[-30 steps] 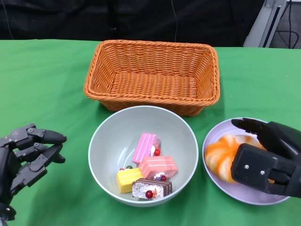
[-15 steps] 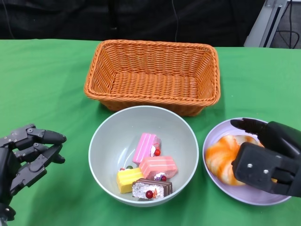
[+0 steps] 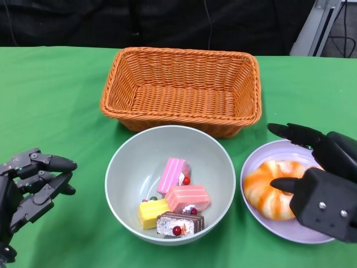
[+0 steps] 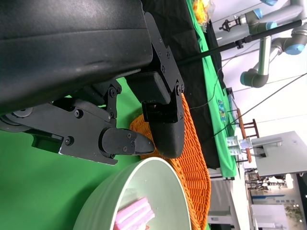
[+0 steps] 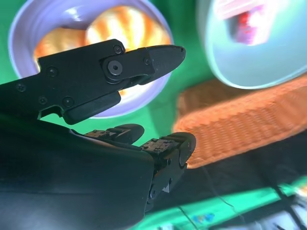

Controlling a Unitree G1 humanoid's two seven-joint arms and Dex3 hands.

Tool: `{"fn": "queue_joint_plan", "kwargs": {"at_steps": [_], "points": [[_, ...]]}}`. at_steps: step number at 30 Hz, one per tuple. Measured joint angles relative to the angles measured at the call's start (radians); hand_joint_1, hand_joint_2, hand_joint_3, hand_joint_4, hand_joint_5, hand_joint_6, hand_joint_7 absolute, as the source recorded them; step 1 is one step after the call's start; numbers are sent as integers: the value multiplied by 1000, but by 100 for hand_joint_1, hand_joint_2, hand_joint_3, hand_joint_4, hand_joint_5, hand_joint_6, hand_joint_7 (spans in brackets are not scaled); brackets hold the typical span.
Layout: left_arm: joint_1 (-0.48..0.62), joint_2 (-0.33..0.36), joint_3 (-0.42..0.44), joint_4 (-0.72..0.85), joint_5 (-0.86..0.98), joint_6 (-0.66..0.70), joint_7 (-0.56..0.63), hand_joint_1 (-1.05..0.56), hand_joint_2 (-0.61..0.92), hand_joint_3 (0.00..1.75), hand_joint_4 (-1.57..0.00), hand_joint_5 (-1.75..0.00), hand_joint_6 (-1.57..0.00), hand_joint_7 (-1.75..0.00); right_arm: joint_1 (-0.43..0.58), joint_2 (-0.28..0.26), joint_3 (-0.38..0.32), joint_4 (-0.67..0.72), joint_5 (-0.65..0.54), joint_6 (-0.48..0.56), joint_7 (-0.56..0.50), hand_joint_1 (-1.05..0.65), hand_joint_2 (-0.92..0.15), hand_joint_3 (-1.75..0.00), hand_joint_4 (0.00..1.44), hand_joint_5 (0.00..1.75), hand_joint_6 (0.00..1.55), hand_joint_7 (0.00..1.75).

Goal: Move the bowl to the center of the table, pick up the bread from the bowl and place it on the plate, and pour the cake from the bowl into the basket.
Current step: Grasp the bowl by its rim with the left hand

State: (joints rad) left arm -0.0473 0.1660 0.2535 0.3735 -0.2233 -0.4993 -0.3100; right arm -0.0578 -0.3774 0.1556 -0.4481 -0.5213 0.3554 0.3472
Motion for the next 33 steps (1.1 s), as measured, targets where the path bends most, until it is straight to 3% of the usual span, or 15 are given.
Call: {"fn": "queue_joint_plan", "kwargs": {"at_steps": [2,4,10,14,16,17,18,20,21,23,24,26,29,33], "points": [[-2,0,-1,0,0,0,0,-12,92,27,-82,-127,-97,-74,12,17,-27,-15,46,-10,-3,-50,-92,-12,52,9,47,5],[-2,0,2,2,0,-2,0,-12,92,27,-82,-127,-97,-74,50,90,-82,-30,183,-54,-23,-40,-92,-7,60,12,54,7],[-2,2,2,12,0,-8,-8,-12,92,27,-83,-127,-97,-74,129,226,-160,-32,497,-213,-32,-21,-92,-12,89,27,77,16],[-2,3,2,14,1,-14,-15,-13,92,27,-83,-126,-97,-74,156,250,-169,-16,570,-275,-32,-17,-92,-15,93,35,83,19],[-2,4,2,14,1,-15,-15,-12,92,27,-83,-126,-97,-74,164,258,-173,-6,600,-295,-34,-15,-92,-18,83,72,87,30],[-2,4,2,14,2,-16,-15,-12,92,27,-83,-126,-97,-74,168,264,-173,-1,613,-306,-34,-14,-92,-18,81,77,87,31],[-2,6,2,14,2,-21,-18,-14,90,24,-82,-110,-96,-62,172,270,-172,9,627,-324,-33,-13,-87,-32,82,96,90,49],[-2,19,1,19,3,-48,-37,-15,89,22,-83,-99,-98,-51,183,281,-170,32,640,-368,-33,-12,-75,-58,82,108,83,75],[-2,29,-1,22,10,-70,-47,-25,89,15,-80,-81,-94,-34,188,285,-170,41,656,-381,-32,-11,-68,-77,76,129,78,97],[-2,53,-8,24,27,-123,-69,-31,91,8,-81,-67,-95,-20,199,295,-167,48,693,-382,-30,-11,-62,-90,72,141,73,113],[-1,66,-15,23,44,-144,-77,-40,92,7,-72,-47,-85,-9,202,299,-165,49,710,-380,-30,-11,-61,-91,70,150,69,122],[6,101,-36,13,73,-180,-98,-45,92,7,-69,-36,-80,-4,209,304,-162,49,730,-379,-31,-11,-61,-92,68,155,67,128],[32,149,-69,-32,121,-238,-134,-56,92,6,-52,-11,-61,0,223,308,-157,54,749,-378,-33,-14,-63,-85,68,158,65,131],[39,197,-103,-80,154,-300,-160,-62,92,7,-46,-5,-54,0,228,313,-156,58,769,-368,-39,-15,-64,-83,70,158,66,130]]}}
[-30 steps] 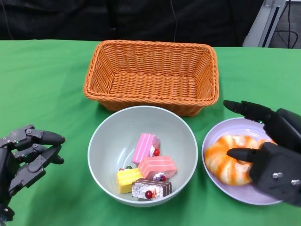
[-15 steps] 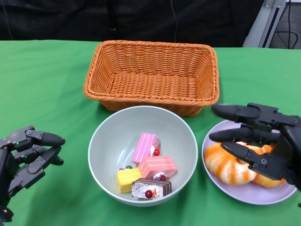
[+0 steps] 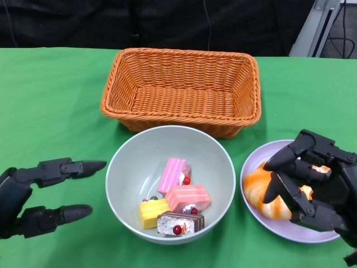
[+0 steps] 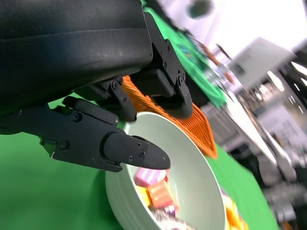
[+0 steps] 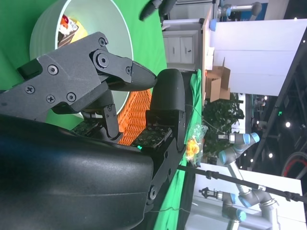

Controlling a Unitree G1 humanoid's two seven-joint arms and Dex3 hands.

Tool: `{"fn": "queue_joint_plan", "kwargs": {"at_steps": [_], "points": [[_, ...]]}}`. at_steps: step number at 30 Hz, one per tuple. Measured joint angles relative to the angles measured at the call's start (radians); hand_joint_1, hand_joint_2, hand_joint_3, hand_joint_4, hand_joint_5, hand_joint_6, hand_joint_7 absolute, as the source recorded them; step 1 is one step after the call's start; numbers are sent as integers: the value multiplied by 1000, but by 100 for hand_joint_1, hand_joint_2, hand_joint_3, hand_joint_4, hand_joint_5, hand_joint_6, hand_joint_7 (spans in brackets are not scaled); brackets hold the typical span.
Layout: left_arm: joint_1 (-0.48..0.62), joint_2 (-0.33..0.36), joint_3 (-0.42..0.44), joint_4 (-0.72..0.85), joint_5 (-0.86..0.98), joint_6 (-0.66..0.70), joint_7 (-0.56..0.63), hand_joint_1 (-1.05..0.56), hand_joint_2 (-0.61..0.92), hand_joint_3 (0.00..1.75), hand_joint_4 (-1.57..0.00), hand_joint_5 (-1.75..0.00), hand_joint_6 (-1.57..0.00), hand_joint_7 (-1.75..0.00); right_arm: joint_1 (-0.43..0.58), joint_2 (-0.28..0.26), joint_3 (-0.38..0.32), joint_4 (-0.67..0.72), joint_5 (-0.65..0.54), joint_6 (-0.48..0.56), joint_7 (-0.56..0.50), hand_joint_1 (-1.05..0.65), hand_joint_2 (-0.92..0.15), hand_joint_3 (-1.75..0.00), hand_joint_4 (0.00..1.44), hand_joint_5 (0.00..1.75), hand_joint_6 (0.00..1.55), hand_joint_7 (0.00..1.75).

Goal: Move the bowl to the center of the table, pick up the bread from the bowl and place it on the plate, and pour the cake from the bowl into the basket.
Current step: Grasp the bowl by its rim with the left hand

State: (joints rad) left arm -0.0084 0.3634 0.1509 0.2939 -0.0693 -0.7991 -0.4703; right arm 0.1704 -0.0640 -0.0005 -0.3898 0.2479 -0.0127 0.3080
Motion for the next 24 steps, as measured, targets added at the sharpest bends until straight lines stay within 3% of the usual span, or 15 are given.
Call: {"fn": "queue_joint_plan", "kwargs": {"at_steps": [6,10,17,24], "points": [[-10,73,-34,-19,121,-152,1,-68,92,5,-43,-3,-49,0,0,13,0,5,32,30,-16,-16,-65,-84,70,160,66,130],[-17,85,-46,-14,130,-181,4,-68,92,5,-43,-2,-49,0,0,13,0,6,35,32,-19,-16,-65,-84,69,160,66,130],[-155,85,-15,124,445,-532,148,-64,87,1,-54,-5,-56,-2,0,17,9,6,40,47,-27,-14,-65,-91,67,166,63,135],[-176,90,-18,175,550,-583,240,-63,86,0,-57,-5,-60,-2,3,17,8,6,44,52,-34,-13,-64,-91,68,166,63,136]]}}
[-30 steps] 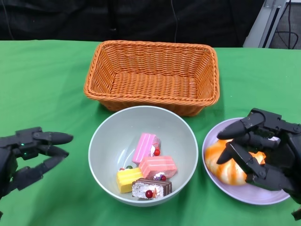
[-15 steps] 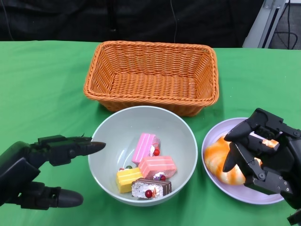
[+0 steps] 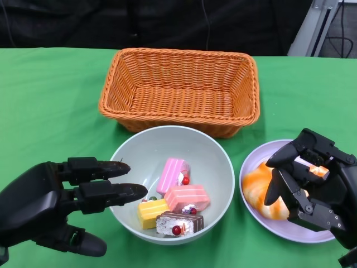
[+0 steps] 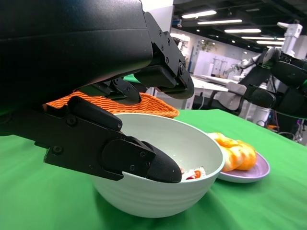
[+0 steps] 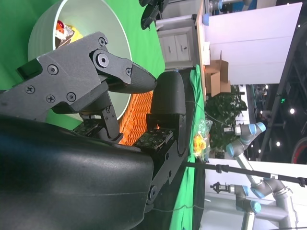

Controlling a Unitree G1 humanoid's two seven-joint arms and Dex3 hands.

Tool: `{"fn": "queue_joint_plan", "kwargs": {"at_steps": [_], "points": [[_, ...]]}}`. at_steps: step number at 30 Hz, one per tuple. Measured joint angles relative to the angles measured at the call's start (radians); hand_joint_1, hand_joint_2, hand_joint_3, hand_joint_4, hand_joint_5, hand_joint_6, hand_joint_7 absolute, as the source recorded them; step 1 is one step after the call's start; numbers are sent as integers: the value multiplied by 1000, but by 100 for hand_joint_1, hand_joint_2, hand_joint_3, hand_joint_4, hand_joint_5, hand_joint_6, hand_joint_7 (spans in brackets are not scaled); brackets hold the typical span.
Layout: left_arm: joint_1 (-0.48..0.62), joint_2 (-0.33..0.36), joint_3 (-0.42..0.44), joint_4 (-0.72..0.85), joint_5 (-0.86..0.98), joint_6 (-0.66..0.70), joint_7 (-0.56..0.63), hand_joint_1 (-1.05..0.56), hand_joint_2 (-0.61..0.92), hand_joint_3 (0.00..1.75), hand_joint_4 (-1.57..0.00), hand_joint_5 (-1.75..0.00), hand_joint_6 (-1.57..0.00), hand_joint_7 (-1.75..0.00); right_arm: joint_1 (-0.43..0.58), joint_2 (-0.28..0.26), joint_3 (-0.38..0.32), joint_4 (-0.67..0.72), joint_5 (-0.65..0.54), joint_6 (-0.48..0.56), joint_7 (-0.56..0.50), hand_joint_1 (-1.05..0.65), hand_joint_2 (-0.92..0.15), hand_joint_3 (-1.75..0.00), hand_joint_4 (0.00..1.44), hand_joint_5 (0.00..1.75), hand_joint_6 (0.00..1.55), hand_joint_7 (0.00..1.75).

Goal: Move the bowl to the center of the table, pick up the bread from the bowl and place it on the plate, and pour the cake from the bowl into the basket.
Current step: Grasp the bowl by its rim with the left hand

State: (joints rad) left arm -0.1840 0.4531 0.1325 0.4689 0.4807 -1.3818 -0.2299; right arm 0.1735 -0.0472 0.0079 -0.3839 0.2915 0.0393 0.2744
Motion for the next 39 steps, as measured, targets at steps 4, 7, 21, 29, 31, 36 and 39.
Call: {"fn": "queue_joint_plan", "kwargs": {"at_steps": [4,7,21,29,31,36,39], "points": [[-52,10,-23,23,119,-49,30,-62,87,0,-69,-9,-69,-5,4,1,1,-4,12,20,-8,-12,-63,-94,68,165,63,136],[-85,11,-29,46,173,-62,70,-58,87,0,-82,-11,-80,-5,8,1,1,-7,14,25,-11,-13,-62,-95,68,166,63,136],[-170,46,-124,120,344,-28,249,-51,90,1,-99,-9,-96,-4,24,4,9,-14,20,25,-4,-15,-61,-97,68,163,64,134],[-189,73,-203,113,380,44,321,-51,90,0,-102,-8,-99,-3,34,6,12,-14,23,16,3,-13,-62,-94,67,162,64,133],[-189,81,-217,102,385,57,340,-51,90,0,-102,-8,-99,-3,35,6,13,-14,23,12,6,-13,-62,-94,67,162,64,133],[-186,96,-268,51,396,122,357,-52,90,0,-99,-5,-96,0,36,6,12,-16,23,12,3,-14,-61,-94,69,162,66,133],[-171,105,-308,6,396,175,338,-52,90,0,-98,-3,-94,0,37,8,13,-22,23,12,-4,-13,-60,-96,69,162,66,133]]}}
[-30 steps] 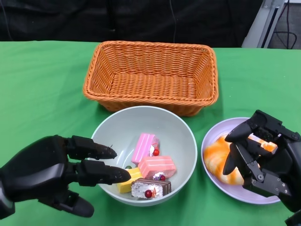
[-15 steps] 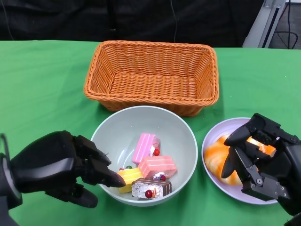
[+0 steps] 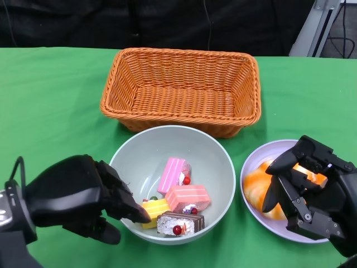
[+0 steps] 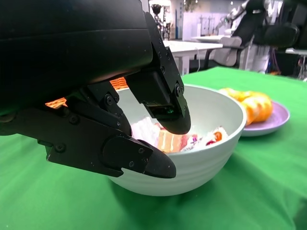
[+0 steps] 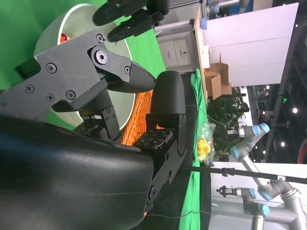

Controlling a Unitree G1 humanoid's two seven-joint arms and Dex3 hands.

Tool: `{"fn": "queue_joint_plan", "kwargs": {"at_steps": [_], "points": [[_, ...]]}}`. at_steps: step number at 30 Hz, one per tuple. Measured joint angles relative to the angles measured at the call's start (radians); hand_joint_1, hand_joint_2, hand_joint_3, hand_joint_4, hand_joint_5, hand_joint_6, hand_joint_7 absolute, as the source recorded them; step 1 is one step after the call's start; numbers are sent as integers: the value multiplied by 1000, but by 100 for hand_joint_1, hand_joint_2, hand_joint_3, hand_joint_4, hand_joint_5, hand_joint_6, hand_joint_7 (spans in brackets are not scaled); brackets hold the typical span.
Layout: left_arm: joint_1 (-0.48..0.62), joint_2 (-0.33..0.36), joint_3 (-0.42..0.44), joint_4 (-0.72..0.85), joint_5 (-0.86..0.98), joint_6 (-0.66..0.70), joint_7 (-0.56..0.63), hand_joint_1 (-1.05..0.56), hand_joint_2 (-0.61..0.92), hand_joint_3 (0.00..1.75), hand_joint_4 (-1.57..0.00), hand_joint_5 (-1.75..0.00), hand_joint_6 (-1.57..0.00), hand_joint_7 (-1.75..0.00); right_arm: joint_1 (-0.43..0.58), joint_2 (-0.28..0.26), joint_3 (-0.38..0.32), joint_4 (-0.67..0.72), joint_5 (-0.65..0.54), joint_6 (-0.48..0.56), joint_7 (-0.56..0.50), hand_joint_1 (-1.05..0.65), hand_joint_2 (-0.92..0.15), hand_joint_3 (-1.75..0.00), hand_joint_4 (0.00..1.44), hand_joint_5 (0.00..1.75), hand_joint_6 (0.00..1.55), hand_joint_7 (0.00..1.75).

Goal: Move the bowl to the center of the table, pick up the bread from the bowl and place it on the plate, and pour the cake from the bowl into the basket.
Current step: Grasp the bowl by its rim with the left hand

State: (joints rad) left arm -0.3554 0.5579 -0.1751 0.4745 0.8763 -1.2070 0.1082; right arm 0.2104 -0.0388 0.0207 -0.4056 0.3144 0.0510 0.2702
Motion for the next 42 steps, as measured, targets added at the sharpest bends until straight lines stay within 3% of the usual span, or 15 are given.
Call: {"fn": "queue_joint_plan", "kwargs": {"at_steps": [8,16,24,33,42], "points": [[32,23,-88,-109,29,137,-29,-56,89,1,-91,0,-89,0,3,3,1,-16,0,3,-9,-15,-59,-97,70,162,66,133],[35,24,-172,-119,57,188,-28,-59,92,1,-91,0,-88,0,3,5,4,-16,0,3,-9,-12,-59,-100,70,161,67,132],[37,26,-207,-170,82,272,-22,-60,92,6,-87,0,-86,-1,5,6,14,-17,-2,1,-10,-12,-57,-102,71,161,67,132],[78,26,-219,-342,57,433,-150,-59,92,12,-81,0,-83,0,5,8,23,-15,-6,-11,-9,-11,-58,-102,70,161,65,132],[85,9,-255,-485,23,683,-489,-60,92,18,-61,0,-56,0,8,8,27,-10,-16,-35,-10,-11,-57,-101,70,161,66,133]]}}
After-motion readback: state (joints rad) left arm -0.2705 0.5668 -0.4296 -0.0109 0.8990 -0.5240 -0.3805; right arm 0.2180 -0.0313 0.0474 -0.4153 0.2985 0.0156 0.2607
